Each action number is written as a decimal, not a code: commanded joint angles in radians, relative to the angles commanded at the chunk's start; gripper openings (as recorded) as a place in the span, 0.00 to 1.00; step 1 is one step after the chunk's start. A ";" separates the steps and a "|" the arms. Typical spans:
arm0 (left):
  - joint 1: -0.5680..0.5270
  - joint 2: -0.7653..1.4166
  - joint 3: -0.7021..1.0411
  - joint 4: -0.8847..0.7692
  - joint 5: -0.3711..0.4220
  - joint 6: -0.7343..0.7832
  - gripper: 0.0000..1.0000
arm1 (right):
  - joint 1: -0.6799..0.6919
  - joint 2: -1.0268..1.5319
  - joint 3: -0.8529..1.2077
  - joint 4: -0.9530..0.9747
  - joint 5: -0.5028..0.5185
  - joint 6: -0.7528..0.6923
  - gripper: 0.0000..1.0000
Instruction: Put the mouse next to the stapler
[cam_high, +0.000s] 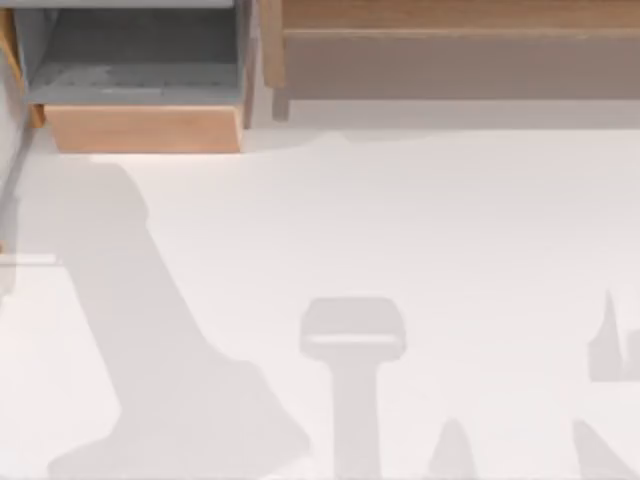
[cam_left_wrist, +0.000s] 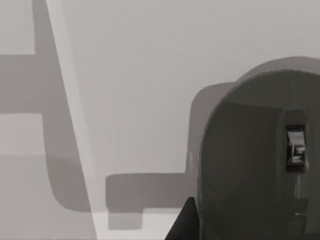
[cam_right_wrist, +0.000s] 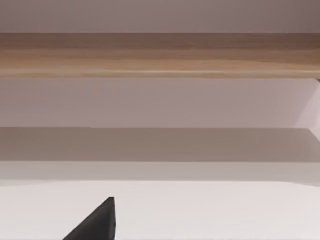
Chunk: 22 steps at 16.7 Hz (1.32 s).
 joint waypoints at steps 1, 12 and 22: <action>0.002 -0.001 0.000 0.000 0.000 0.002 0.00 | 0.000 0.000 0.000 0.000 0.000 0.000 1.00; -0.021 -0.329 -0.200 0.038 -0.001 -0.179 0.00 | 0.000 0.000 0.000 0.000 0.000 0.000 1.00; -0.273 -0.902 -0.802 0.165 -0.046 -0.505 0.00 | 0.000 0.000 0.000 0.000 0.000 0.000 1.00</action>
